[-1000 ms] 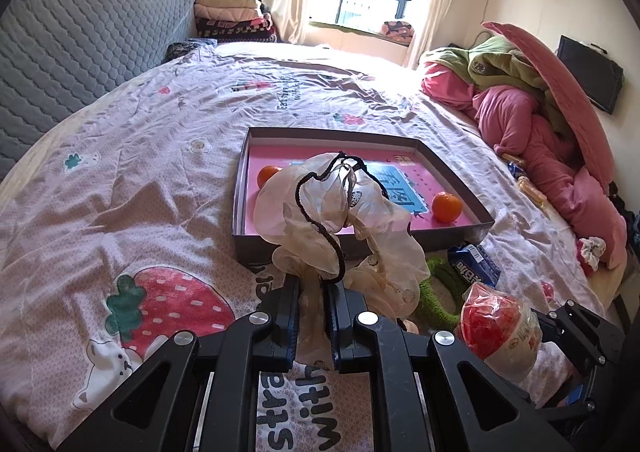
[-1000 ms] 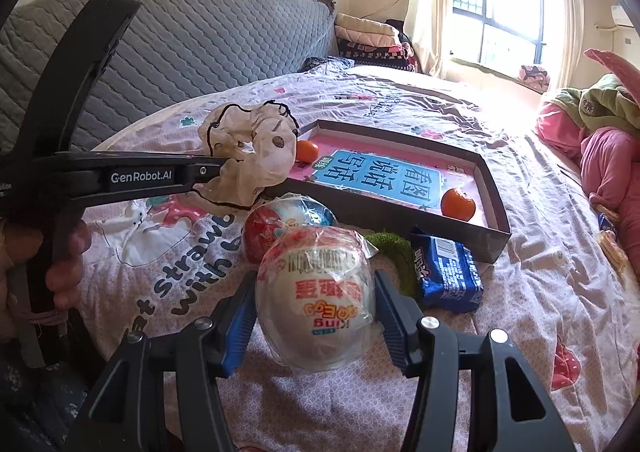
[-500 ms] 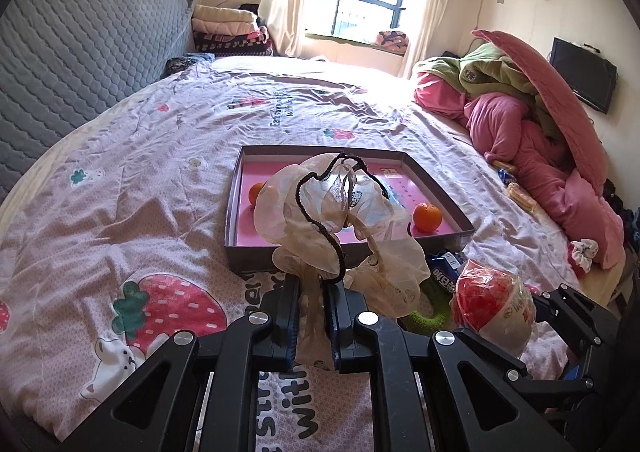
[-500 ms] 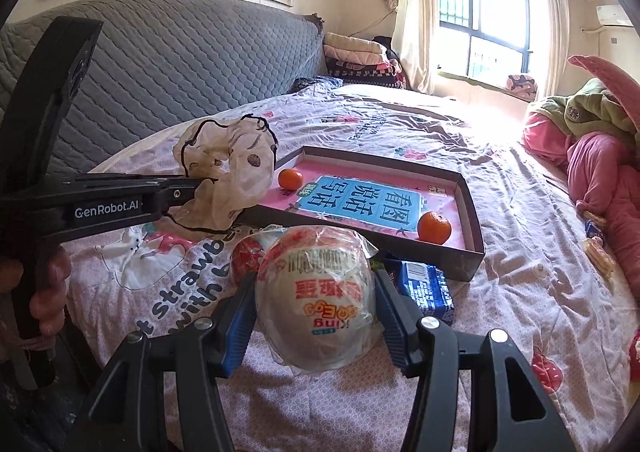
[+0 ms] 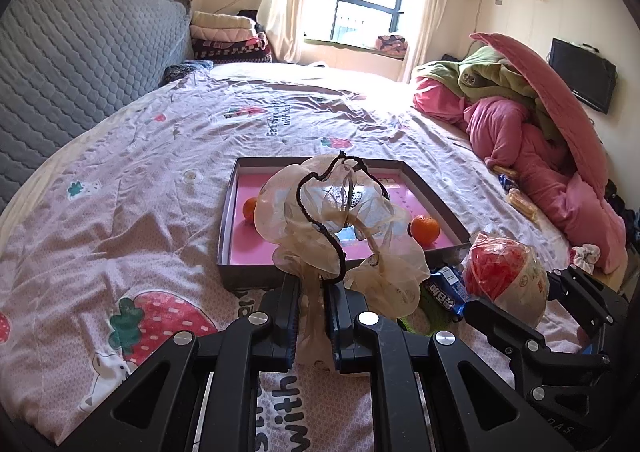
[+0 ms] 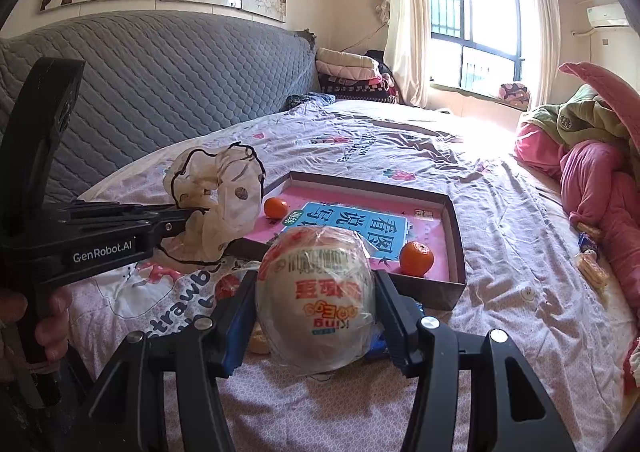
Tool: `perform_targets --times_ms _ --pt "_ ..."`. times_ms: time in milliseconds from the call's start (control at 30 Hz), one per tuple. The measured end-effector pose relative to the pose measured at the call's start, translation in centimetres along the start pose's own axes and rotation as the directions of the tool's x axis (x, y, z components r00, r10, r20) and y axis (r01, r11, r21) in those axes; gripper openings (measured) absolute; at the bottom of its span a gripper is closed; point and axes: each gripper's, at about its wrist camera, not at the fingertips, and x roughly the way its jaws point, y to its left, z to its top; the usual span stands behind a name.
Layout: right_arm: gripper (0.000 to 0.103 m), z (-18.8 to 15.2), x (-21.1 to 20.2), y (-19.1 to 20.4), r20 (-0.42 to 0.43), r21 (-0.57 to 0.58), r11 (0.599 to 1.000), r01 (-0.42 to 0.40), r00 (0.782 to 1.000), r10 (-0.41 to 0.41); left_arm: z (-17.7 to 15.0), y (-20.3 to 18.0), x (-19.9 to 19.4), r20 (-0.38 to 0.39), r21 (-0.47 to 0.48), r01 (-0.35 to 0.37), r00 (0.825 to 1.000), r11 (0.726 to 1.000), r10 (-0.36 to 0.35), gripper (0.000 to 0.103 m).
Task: Organize objects
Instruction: 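Lift and carry the bag over the tray with the left tool while the right tool carries the egg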
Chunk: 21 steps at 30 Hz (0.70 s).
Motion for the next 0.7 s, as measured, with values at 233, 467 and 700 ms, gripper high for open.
perform_targets --times_ms 233,467,700 --pt "0.056 0.8 0.0 -1.1 0.02 0.001 1.0 0.017 1.0 -0.017 0.9 -0.2 0.9 0.002 0.007 0.002 1.0 1.0 -0.002 0.013" --pt "0.056 1.6 0.7 -1.9 0.023 -0.006 0.999 0.031 0.999 -0.031 1.8 0.1 1.8 0.011 0.005 0.007 1.0 1.0 -0.007 0.013" --pt "0.056 2.6 1.7 -2.6 0.03 -0.003 0.999 0.044 0.999 -0.044 2.6 0.4 2.9 0.01 0.002 0.011 1.0 1.0 -0.011 0.013"
